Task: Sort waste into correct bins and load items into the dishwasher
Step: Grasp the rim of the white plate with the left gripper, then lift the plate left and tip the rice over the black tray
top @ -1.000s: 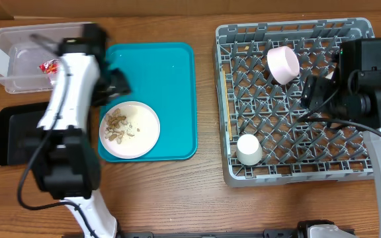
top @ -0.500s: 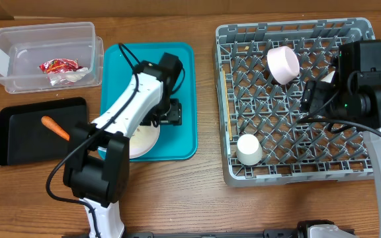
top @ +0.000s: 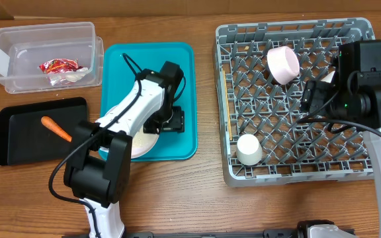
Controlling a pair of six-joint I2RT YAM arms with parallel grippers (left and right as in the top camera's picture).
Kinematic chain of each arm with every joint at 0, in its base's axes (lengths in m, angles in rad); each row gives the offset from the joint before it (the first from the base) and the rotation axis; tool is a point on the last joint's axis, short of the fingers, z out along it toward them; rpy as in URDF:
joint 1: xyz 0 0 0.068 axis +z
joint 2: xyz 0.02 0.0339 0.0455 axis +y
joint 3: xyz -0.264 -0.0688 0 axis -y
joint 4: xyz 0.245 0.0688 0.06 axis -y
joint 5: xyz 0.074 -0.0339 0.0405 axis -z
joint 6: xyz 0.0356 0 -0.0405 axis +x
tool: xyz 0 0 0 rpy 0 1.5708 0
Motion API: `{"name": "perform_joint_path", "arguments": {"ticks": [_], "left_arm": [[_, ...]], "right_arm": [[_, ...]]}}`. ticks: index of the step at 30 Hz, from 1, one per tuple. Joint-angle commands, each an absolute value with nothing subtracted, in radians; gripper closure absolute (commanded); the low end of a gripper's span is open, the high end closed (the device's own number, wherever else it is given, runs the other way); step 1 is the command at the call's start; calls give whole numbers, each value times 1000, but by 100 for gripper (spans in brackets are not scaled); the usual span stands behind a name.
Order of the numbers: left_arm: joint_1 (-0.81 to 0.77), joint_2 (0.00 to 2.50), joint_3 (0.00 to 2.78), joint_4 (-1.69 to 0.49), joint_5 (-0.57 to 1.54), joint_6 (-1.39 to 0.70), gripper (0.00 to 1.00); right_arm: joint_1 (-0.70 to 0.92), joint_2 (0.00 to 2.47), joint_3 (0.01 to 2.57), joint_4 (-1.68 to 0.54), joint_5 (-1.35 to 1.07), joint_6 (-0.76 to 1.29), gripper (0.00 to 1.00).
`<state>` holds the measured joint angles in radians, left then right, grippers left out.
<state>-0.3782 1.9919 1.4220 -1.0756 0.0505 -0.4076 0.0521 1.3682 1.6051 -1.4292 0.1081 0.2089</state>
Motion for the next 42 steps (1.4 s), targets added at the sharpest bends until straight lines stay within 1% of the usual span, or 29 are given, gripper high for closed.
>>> {"name": "perform_joint_path", "arguments": {"ticks": [1,11,20,22,24,25,28,31,32,33,34,37,39,42], "left_arm": [[-376,1975,1368,-1040,87,-384,28],[-376,1975,1327,-986,111,-377,29],[-376,1975,1283,-952,25,-377,30],[-376,1975,1279,-952,25,-377,36],[-376,1975,1278,-952,25,-377,38],[-376,1975,1278,-952,25,-377,41],[-376,1975,1278,-951,25,-377,46],[-376,1975,1278,-951,26,-377,57],[-376,1975,1278,-951,26,-377,68],[-376,1975,1278,-951,26,-377,73],[-376,1975,1278,-951,26,-377,75],[-376,1975,1278,-952,26,-378,79],[-376,1975,1278,-951,25,-377,83],[-376,1975,1278,-949,19,-379,96]], "right_arm": [[49,1370,1609,-1424,104,208,21],[49,1370,1609,-1425,104,208,21],[49,1370,1609,-1424,104,208,21],[49,1370,1609,-1424,104,208,21],[49,1370,1609,-1424,104,208,21],[49,1370,1609,-1424,104,208,21],[49,1370,1609,-1424,104,208,21],[49,1370,1609,-1424,104,208,21],[49,1370,1609,-1424,104,208,21],[49,1370,1609,-1424,104,208,21],[49,1370,1609,-1424,104,208,20],[49,1370,1609,-1424,104,208,21],[49,1370,1609,-1424,104,208,21],[49,1370,1609,-1424,104,208,21]]}}
